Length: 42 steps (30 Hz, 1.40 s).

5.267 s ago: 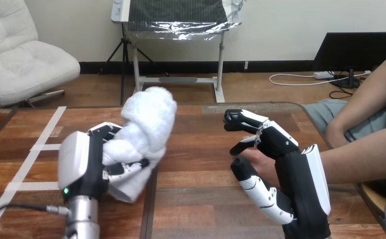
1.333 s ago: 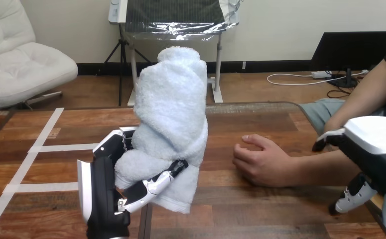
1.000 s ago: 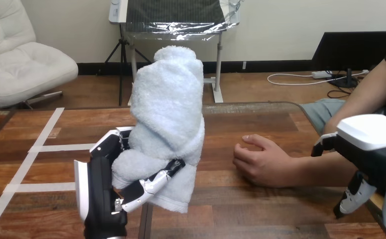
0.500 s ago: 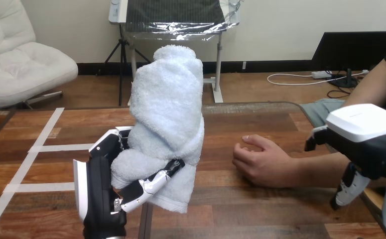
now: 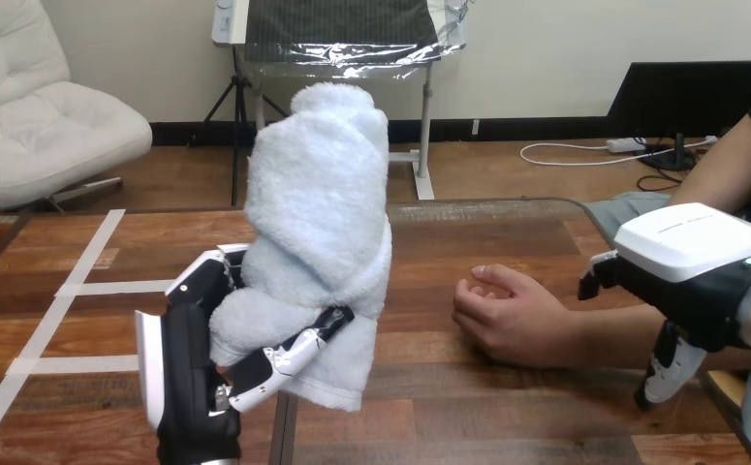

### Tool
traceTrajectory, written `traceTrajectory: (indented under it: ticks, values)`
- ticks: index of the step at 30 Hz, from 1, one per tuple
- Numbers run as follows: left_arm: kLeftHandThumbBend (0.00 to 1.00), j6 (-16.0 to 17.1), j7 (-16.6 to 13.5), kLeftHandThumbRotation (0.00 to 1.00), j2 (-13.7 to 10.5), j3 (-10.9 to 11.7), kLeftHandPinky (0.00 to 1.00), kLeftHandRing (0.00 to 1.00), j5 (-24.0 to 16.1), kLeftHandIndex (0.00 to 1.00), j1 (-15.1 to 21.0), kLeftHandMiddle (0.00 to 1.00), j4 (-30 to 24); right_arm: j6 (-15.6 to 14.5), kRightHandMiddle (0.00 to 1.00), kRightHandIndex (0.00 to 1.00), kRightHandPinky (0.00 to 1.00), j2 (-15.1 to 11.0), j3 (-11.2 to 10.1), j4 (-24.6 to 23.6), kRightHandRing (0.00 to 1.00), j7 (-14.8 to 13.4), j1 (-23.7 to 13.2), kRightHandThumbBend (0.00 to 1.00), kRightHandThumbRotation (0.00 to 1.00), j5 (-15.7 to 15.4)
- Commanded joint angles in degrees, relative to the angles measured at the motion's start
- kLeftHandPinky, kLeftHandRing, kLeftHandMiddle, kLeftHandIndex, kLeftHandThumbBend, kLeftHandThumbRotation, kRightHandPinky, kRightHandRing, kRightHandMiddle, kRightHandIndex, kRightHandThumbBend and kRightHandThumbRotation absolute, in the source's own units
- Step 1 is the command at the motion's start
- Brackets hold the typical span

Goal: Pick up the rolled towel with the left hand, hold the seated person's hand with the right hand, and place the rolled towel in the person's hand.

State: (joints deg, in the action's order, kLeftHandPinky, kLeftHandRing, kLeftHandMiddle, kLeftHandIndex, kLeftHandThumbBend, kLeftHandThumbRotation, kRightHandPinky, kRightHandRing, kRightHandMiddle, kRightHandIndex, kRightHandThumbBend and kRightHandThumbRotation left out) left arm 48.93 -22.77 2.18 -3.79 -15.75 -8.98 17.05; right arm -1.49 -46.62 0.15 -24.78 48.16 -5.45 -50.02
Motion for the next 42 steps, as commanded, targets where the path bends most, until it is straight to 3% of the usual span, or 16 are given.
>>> traceTrajectory:
  ticks: [1, 15, 30, 42]
  values:
    - [0.62, 2.6, 0.5, 0.0, 0.9, 0.5, 0.35, 0.38, 1.1, 0.5, 2.4, 0.44, -3.6, 0.7, 0.82, 0.79, 0.77, -0.5, 0.3, 1.2, 0.82, -3.5, -4.5, 0.9, 0.0, -0.9]
    - [0.6, 2.6, 0.8, 0.0, 1.4, 1.1, 0.34, 0.37, 0.9, 0.49, 2.0, 0.44, -4.0, 0.4, 0.83, 0.8, 0.79, 0.4, 0.7, 2.2, 0.83, -8.2, -4.7, 0.87, 0.0, -1.7]
    - [0.6, 2.3, 0.3, 0.0, 1.8, 1.5, 0.34, 0.37, -0.5, 0.49, 1.6, 0.44, -4.6, -2.2, 0.84, 0.82, 0.77, 0.6, 2.2, 3.5, 0.83, -7.5, -6.3, 0.82, 0.03, -3.6]
    - [0.59, 3.1, 2.3, 0.0, 1.7, 1.0, 0.35, 0.38, 1.9, 0.5, 1.3, 0.44, -4.8, -3.5, 0.85, 0.82, 0.78, 0.8, 3.8, 7.0, 0.83, -8.0, -7.8, 0.79, 0.05, -3.8]
